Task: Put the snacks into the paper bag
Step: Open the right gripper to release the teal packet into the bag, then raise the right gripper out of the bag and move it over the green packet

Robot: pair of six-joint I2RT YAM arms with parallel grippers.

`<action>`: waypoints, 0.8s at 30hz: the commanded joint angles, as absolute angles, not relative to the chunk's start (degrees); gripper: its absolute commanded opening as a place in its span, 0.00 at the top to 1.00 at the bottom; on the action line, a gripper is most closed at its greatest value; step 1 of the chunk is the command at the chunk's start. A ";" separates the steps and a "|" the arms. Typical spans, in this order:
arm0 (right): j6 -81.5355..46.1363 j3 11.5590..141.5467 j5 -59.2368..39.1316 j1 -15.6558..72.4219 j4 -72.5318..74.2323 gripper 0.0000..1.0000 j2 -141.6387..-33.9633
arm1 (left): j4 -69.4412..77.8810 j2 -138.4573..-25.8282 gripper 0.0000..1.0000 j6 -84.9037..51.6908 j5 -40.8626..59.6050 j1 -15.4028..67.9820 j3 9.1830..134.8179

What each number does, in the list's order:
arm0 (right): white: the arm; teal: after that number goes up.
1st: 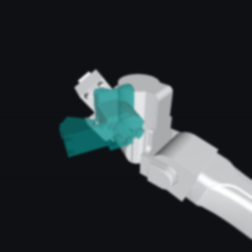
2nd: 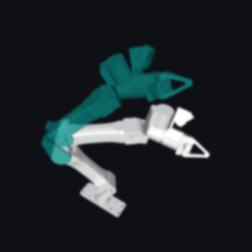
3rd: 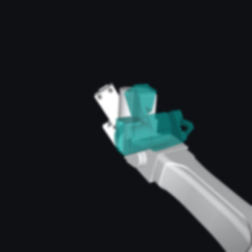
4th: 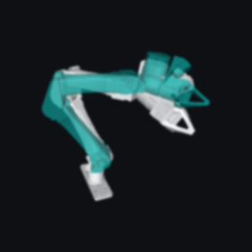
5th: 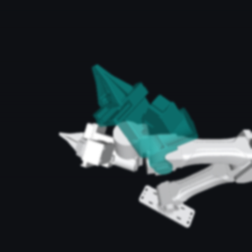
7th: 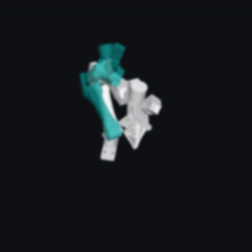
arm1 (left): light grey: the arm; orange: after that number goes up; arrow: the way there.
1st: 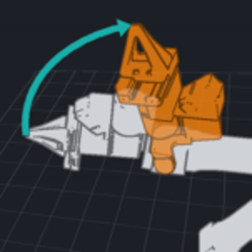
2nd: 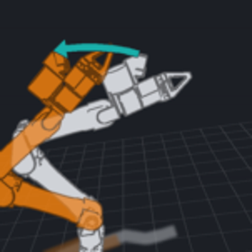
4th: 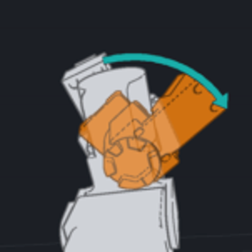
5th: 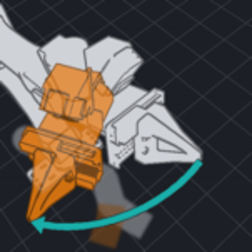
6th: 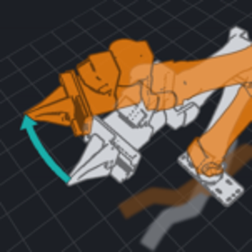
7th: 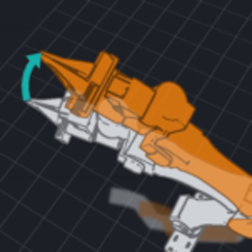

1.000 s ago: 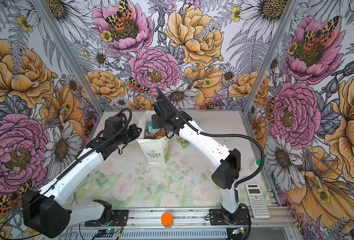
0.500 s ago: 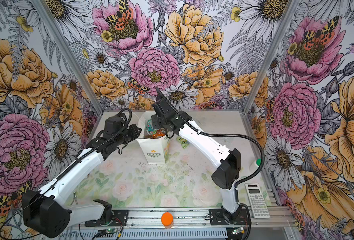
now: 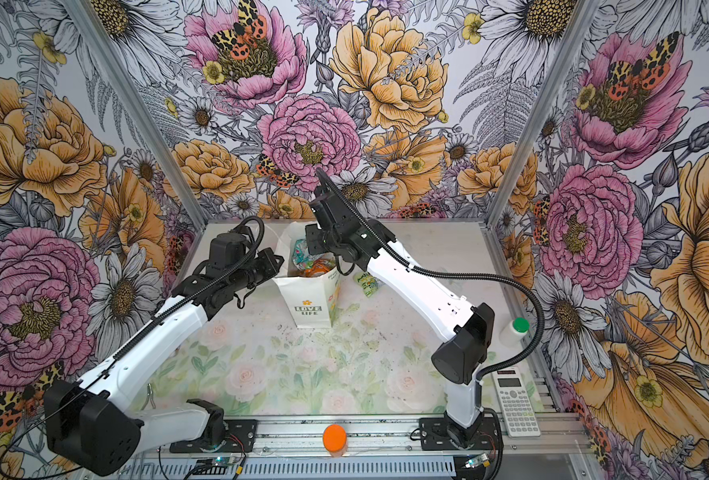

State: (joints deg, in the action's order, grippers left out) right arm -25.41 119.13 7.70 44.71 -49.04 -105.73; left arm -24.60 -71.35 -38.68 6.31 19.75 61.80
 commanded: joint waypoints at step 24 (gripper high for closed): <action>-15.83 108.91 13.70 45.15 -48.25 0.43 -91.30 | -23.63 -70.68 1.00 -38.76 6.09 20.00 62.44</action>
